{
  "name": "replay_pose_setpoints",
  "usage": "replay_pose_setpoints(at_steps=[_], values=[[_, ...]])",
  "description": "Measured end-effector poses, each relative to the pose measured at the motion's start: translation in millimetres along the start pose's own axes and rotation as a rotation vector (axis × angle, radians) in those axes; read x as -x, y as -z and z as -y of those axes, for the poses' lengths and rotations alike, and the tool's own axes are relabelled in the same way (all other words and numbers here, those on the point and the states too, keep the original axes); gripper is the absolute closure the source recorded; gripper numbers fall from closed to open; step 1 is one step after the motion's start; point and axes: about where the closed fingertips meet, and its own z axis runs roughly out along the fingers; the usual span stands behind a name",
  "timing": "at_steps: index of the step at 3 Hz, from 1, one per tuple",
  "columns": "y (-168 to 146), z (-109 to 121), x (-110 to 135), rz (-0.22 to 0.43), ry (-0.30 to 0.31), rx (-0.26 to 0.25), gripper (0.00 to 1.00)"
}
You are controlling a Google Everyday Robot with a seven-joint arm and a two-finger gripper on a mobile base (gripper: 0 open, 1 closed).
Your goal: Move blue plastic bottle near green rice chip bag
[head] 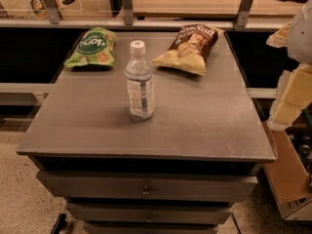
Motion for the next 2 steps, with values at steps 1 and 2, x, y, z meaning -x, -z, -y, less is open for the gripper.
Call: replay_pose_setpoints(at_steps=[1, 2], values=[[0.0, 0.0, 0.0, 0.0, 0.0, 0.0, 0.0], [0.6, 5.0, 3.8, 0.057, -0.047, -0.006, 0.0]])
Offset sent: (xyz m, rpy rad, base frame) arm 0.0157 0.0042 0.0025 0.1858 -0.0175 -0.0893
